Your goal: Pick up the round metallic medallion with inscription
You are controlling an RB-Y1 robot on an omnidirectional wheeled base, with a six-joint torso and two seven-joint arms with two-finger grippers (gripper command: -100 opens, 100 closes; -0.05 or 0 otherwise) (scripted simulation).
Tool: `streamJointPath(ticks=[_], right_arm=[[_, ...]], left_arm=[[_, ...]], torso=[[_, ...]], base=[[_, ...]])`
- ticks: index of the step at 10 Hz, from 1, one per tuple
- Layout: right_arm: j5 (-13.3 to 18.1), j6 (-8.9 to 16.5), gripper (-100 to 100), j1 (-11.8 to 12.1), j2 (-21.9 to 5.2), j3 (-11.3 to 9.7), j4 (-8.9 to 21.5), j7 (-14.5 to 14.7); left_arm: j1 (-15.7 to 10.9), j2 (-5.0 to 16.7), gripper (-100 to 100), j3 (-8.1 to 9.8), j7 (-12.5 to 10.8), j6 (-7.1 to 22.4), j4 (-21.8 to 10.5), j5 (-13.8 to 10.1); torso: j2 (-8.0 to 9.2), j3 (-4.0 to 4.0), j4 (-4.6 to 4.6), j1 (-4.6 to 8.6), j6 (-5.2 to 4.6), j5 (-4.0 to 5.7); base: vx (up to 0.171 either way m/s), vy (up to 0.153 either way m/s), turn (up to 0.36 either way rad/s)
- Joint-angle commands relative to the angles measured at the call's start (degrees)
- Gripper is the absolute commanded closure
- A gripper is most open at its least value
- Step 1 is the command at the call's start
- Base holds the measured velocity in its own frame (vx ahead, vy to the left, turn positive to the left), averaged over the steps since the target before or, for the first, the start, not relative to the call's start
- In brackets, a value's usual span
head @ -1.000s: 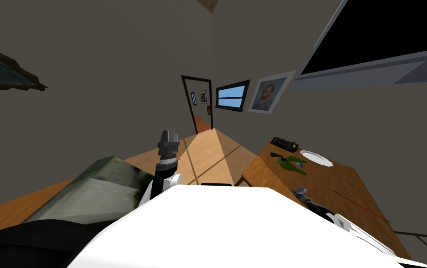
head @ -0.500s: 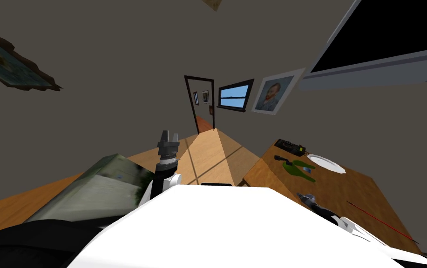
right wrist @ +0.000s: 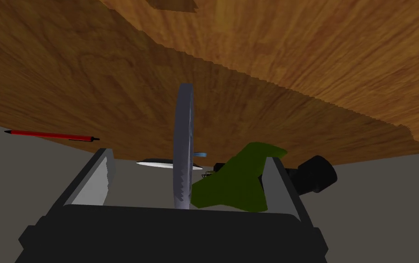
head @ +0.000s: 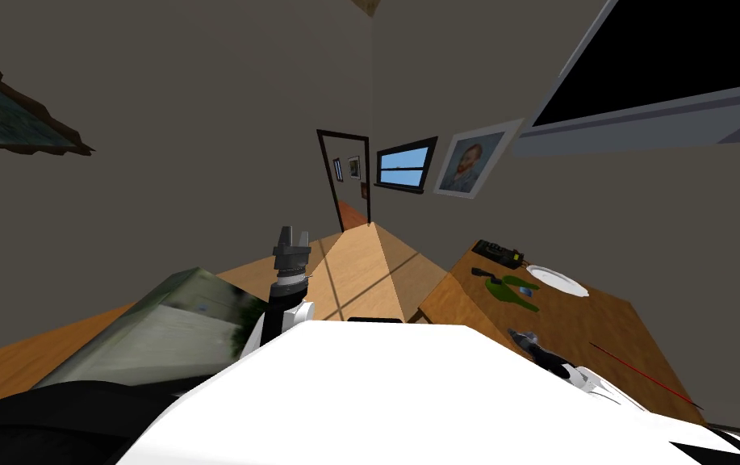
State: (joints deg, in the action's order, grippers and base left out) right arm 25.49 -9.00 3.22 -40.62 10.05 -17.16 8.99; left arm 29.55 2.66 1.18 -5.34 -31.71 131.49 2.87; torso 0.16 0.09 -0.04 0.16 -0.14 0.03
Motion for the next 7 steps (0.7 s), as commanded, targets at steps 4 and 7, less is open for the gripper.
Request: streamJointPath(ticks=[4, 7], right_arm=[[-3.68, 3.59, -100, -0.23, 0.88, -1.75, -3.67, 2.87], [-6.09, 5.39, -100, -1.02, 1.56, -2.18, -4.96, 6.59]], left_arm=[[0.00, 0.00, 0, -0.01, 0.00, 0.00, 0.00, 0.00], [0.00, 0.00, 0, -0.01, 0.00, 0.00, 0.00, 0.00]], torso=[[-0.06, -0.03, 0.01, -0.17, 0.00, -0.04], [-0.08, -0.04, 0.01, -0.16, 0.03, -0.03]], base=[[-0.018, -0.015, -0.012], [-0.011, -0.004, 0.006]])
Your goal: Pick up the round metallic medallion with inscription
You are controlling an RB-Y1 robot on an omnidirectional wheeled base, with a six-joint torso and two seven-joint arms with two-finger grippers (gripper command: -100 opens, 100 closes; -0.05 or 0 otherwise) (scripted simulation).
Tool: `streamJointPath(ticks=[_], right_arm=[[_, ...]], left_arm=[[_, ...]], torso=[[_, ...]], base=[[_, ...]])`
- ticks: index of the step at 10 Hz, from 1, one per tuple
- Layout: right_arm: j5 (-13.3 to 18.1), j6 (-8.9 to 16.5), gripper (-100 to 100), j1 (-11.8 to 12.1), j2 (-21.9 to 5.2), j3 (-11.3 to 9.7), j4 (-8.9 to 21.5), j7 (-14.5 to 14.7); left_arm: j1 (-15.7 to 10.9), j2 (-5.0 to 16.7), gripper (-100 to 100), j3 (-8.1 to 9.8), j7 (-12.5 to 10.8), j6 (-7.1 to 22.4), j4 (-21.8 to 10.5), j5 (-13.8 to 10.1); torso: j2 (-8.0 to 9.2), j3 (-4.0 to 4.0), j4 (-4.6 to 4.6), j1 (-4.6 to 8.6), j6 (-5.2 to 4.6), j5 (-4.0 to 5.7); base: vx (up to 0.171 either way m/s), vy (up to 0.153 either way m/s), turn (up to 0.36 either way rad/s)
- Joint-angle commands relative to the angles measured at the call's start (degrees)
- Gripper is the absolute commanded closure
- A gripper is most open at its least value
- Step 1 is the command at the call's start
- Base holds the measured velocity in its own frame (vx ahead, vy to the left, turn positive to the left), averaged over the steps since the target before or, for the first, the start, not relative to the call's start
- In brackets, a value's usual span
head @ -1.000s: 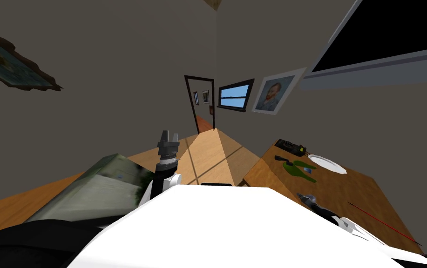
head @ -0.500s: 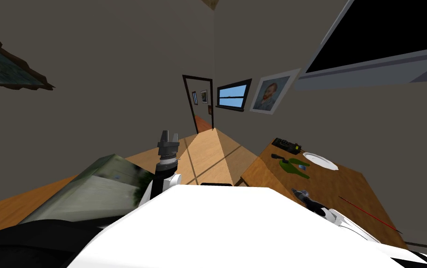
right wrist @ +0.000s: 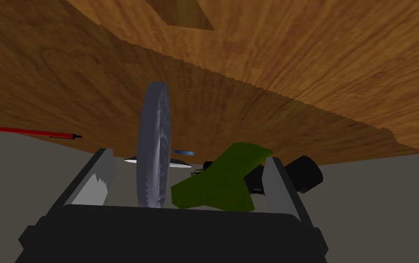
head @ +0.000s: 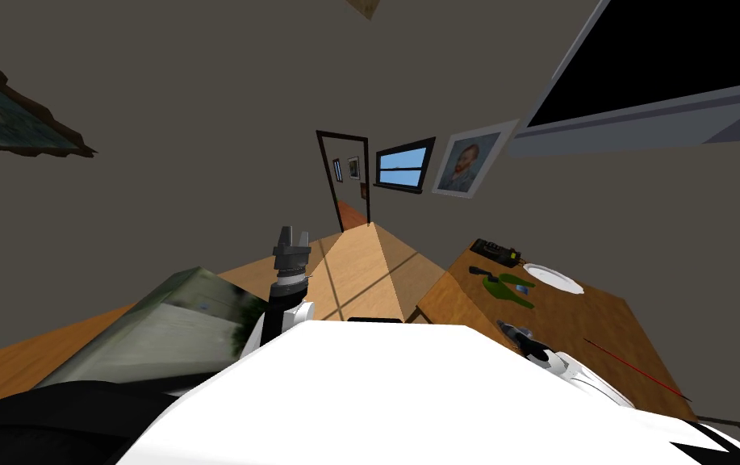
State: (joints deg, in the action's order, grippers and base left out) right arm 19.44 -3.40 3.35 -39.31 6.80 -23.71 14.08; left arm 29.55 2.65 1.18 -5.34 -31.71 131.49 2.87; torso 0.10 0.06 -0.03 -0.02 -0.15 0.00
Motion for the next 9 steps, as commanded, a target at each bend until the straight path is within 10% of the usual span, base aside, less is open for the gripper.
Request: streamJointPath(ticks=[1, 9], right_arm=[[-0.05, -0.20, -100, -1.16, 0.25, 1.07, 1.59, 1.50], [-9.70, 6.98, -100, -4.33, 2.96, -0.65, -3.54, 13.02]], left_arm=[[0.00, 0.00, 0, 0.00, 0.00, 0.00, 0.00, 0.00], [0.00, 0.00, 0, 0.00, 0.00, 0.00, 0.00, 0.00]], torso=[[0.00, 0.00, 0.00, 0.00, 0.00, 0.00], [0.10, 0.06, -0.02, 0.08, 0.00, 0.01]], base=[[-0.018, -0.002, -0.027], [-0.033, -0.019, -0.025]])
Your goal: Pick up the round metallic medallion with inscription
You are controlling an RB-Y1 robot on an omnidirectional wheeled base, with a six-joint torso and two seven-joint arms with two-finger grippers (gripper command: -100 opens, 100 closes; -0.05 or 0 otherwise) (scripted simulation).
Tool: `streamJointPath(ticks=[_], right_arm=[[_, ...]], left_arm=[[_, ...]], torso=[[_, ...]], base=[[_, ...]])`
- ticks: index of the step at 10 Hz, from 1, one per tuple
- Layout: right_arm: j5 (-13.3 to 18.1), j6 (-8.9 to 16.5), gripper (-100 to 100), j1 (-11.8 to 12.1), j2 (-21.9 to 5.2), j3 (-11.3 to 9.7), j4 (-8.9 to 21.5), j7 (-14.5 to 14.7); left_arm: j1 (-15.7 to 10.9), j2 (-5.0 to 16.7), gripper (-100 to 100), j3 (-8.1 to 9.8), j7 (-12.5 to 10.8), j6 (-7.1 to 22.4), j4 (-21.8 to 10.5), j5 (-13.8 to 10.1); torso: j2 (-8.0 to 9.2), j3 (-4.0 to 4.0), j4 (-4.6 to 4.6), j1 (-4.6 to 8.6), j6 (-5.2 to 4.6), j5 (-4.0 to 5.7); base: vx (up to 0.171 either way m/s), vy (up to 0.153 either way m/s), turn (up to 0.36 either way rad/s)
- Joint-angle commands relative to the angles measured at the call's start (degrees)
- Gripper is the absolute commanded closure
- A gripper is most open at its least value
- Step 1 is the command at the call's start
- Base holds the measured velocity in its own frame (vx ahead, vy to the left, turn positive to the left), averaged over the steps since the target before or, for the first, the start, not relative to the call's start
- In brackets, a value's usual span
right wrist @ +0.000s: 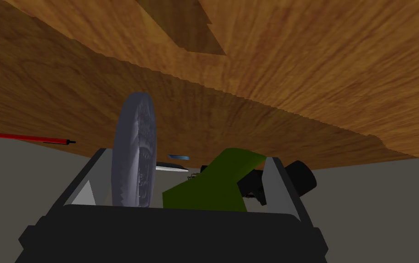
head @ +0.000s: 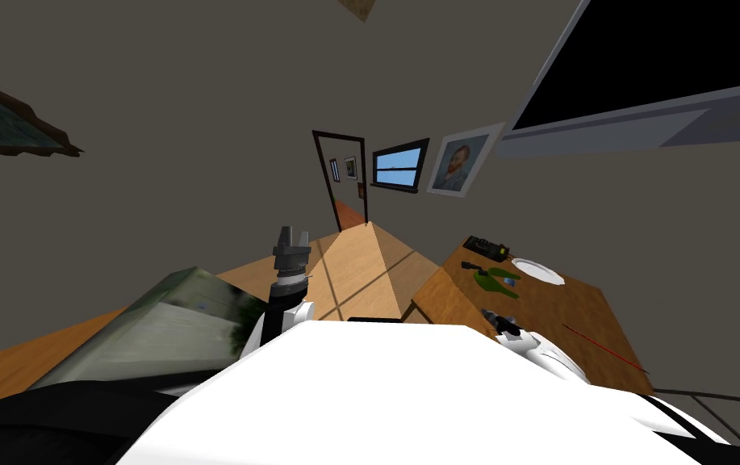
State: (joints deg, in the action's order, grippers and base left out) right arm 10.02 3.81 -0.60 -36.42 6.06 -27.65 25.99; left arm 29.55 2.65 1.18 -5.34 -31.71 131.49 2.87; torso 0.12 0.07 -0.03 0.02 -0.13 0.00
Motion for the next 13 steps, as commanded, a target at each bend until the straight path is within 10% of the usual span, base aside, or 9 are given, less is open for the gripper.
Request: streamJointPath(ticks=[1, 13], right_arm=[[-2.68, 1.56, -100, -1.17, 0.74, -0.34, -0.88, 2.86], [-5.10, 3.36, -100, -1.96, 1.42, -0.76, -2.16, 6.88]], left_arm=[[0.00, 0.00, 0, 0.00, 0.00, 0.00, 0.00, 0.00], [0.00, 0.00, 0, 0.00, 0.00, 0.00, 0.00, 0.00]], torso=[[0.00, 0.00, 0.00, 0.00, 0.00, 0.00], [-0.10, -0.05, 0.01, -0.03, 0.05, 0.02]], base=[[-0.014, -0.011, 0.011], [-0.009, -0.006, -0.012]])
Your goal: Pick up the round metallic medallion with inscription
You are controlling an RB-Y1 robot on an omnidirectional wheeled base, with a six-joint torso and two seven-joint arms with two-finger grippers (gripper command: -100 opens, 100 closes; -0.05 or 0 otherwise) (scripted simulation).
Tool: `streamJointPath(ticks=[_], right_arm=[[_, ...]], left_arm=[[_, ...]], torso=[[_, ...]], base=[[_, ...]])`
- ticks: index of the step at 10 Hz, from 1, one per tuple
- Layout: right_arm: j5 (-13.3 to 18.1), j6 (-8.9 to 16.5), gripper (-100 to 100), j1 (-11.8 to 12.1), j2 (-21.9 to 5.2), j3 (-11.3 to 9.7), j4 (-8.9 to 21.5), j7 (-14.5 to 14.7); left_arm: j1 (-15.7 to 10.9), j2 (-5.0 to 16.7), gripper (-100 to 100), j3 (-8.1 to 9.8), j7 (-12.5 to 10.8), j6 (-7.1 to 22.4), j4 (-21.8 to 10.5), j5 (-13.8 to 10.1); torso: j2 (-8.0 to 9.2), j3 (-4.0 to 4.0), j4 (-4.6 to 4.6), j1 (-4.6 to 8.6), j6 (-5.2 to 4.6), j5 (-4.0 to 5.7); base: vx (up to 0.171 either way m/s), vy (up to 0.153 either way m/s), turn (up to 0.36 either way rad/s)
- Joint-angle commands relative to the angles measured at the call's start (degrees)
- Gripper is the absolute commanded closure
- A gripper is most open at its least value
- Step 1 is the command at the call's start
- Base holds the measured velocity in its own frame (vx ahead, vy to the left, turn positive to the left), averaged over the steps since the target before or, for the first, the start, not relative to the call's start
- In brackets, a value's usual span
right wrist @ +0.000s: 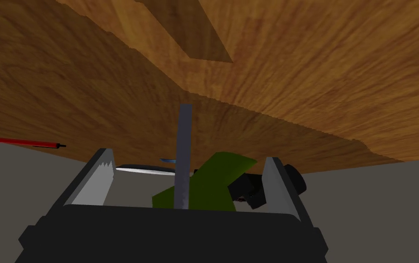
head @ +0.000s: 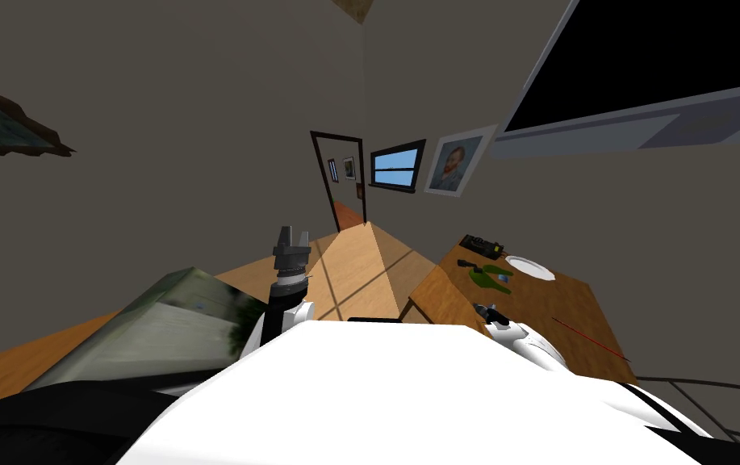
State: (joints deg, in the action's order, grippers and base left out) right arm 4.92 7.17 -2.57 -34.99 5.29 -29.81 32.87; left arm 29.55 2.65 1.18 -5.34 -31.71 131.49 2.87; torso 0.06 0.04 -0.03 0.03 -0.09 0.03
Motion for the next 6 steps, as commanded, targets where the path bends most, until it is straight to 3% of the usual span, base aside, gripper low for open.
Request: streamJointPath(ticks=[1, 3, 6], right_arm=[[1.33, -1.80, -100, 0.83, 0.58, 0.65, 0.45, -0.05], [2.22, -3.01, -100, 1.38, 0.96, 1.08, 0.76, -0.08], [2.22, -3.01, -100, 1.38, 0.96, 1.08, 0.76, -0.08]], left_arm=[[0.00, 0.00, 0, 0.00, 0.00, 0.00, 0.00, 0.00], [0.01, 0.00, 0, 0.00, 0.00, 0.00, 0.00, 0.00], [0.00, 0.00, 0, 0.00, 0.00, 0.00, 0.00, 0.00]], torso=[[0.00, 0.00, 0.00, 0.00, 0.00, 0.00], [-0.15, -0.09, 0.04, -0.21, -0.04, -0.04], [-0.04, -0.02, 0.01, -0.03, 0.01, -0.01]], base=[[0.023, 0.026, -0.086], [0.038, 0.043, -0.131], [-0.005, -0.005, 0.016]])
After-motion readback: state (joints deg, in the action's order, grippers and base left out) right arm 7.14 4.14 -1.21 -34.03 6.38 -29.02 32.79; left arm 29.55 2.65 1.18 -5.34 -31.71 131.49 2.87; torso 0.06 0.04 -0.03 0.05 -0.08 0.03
